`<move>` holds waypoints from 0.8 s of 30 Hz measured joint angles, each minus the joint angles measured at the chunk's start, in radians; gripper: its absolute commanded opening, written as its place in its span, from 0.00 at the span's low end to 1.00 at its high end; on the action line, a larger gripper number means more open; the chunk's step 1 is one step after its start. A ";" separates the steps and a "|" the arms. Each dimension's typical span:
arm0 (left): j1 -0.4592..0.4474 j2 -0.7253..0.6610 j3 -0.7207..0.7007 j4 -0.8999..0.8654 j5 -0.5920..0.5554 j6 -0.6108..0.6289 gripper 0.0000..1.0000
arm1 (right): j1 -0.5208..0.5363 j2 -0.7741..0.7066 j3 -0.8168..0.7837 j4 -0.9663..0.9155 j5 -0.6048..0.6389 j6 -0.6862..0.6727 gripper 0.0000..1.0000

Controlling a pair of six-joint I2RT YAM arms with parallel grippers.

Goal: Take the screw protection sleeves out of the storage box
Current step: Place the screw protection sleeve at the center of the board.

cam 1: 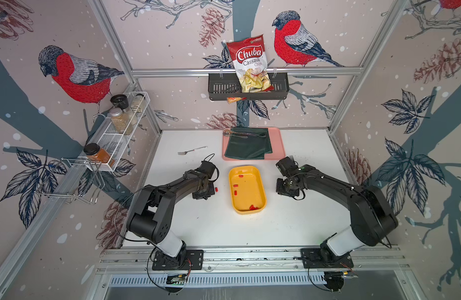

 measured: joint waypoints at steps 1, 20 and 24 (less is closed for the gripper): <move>0.000 -0.002 0.000 0.002 0.000 0.000 0.23 | 0.001 0.000 0.002 0.000 0.000 0.000 0.34; 0.000 -0.227 0.079 -0.099 -0.010 -0.002 0.31 | 0.140 0.075 0.315 -0.050 -0.066 0.030 0.36; -0.006 -0.311 0.054 -0.093 0.059 -0.029 0.29 | 0.216 0.225 0.408 -0.031 -0.118 0.057 0.36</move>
